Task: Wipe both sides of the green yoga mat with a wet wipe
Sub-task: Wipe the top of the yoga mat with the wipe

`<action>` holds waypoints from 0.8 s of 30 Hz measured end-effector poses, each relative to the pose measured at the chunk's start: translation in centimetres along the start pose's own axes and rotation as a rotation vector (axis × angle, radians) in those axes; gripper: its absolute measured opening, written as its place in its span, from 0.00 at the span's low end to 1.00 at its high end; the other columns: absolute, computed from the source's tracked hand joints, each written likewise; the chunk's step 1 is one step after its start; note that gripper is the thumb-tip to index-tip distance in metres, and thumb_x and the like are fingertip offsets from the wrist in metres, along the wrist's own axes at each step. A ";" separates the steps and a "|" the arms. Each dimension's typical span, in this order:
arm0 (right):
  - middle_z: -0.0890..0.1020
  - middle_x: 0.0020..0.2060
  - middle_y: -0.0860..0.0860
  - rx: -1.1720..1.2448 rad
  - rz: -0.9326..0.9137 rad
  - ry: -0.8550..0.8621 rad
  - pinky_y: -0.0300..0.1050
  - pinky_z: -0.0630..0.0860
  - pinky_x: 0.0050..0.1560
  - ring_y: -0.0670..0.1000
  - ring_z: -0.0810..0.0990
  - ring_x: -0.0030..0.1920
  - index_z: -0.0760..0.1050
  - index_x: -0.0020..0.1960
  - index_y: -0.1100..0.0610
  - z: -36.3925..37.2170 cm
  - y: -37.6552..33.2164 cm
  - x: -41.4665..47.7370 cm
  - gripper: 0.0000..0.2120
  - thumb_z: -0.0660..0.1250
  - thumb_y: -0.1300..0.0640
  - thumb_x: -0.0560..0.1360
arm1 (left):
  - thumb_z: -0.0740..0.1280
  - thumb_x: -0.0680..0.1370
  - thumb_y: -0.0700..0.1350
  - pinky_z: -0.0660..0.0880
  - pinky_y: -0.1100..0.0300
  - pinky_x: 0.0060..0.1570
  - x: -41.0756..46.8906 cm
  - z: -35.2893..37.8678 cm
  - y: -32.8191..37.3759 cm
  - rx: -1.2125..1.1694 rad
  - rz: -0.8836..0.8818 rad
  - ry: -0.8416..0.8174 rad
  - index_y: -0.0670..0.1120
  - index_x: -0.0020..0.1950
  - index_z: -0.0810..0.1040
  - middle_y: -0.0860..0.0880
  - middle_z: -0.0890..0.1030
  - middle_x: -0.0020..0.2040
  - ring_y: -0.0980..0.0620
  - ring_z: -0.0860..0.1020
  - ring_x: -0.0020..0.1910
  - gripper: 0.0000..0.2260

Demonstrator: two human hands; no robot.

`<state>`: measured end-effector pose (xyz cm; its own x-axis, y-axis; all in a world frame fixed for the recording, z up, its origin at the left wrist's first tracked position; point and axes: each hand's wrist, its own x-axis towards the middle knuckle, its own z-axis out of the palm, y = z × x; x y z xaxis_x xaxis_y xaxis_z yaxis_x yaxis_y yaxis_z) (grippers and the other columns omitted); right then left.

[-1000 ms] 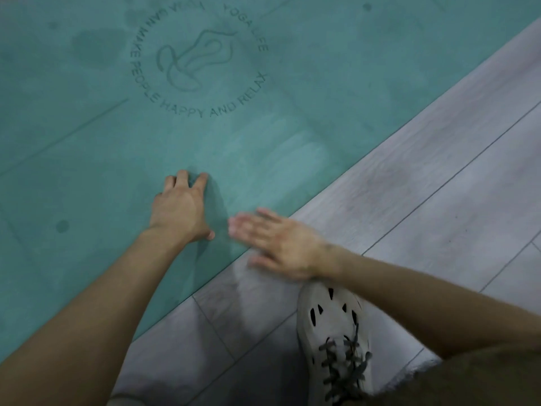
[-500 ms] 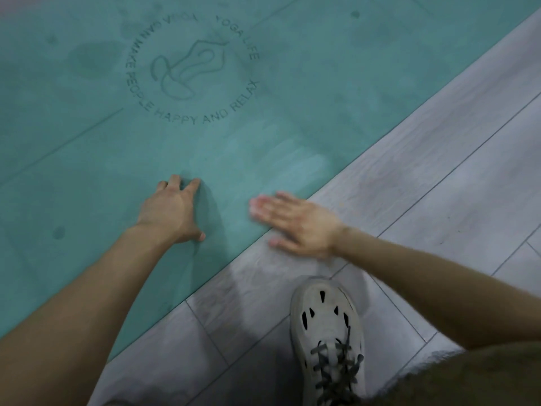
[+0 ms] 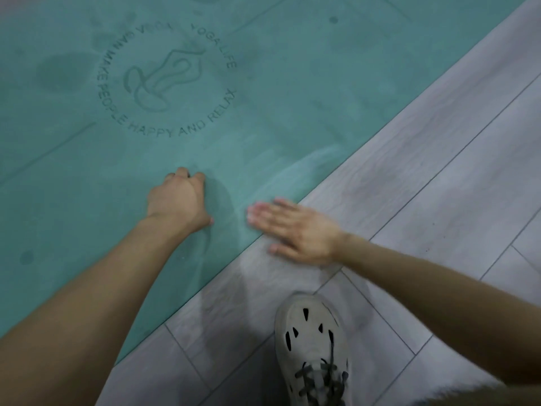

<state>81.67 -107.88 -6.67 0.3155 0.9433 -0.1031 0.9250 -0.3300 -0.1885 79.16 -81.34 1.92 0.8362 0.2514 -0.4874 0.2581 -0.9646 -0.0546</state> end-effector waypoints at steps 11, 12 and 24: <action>0.47 0.85 0.54 0.092 0.159 0.028 0.56 0.47 0.84 0.52 0.42 0.85 0.46 0.86 0.57 0.2 0.5 -1.4 0.37 0.52 0.37 0.86 | 0.83 0.67 0.57 0.78 0.45 0.59 2.2 -1.0 4.0 -0.028 0.065 0.066 0.48 0.73 0.71 0.44 0.72 0.66 0.40 0.73 0.67 0.39; 0.48 0.86 0.54 0.038 0.024 0.001 0.56 0.47 0.84 0.52 0.43 0.85 0.47 0.86 0.56 0.1 1.3 -1.8 0.35 0.53 0.39 0.87 | 0.83 0.67 0.57 0.77 0.45 0.59 2.5 -1.0 4.1 -0.029 0.070 0.068 0.48 0.73 0.71 0.44 0.72 0.67 0.41 0.72 0.68 0.40; 0.46 0.85 0.55 0.141 0.208 0.023 0.57 0.48 0.84 0.52 0.41 0.85 0.45 0.86 0.57 -0.1 1.5 -2.3 0.37 0.50 0.37 0.87 | 0.87 0.61 0.57 0.77 0.42 0.61 5.6 -1.6 4.9 -0.014 0.054 0.009 0.50 0.75 0.67 0.44 0.67 0.68 0.40 0.67 0.70 0.48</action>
<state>82.36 -110.57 -6.61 0.5020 0.8548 -0.1317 0.8016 -0.5170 -0.3004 85.88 -84.55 0.32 0.8537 0.1995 -0.4811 0.2189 -0.9756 -0.0161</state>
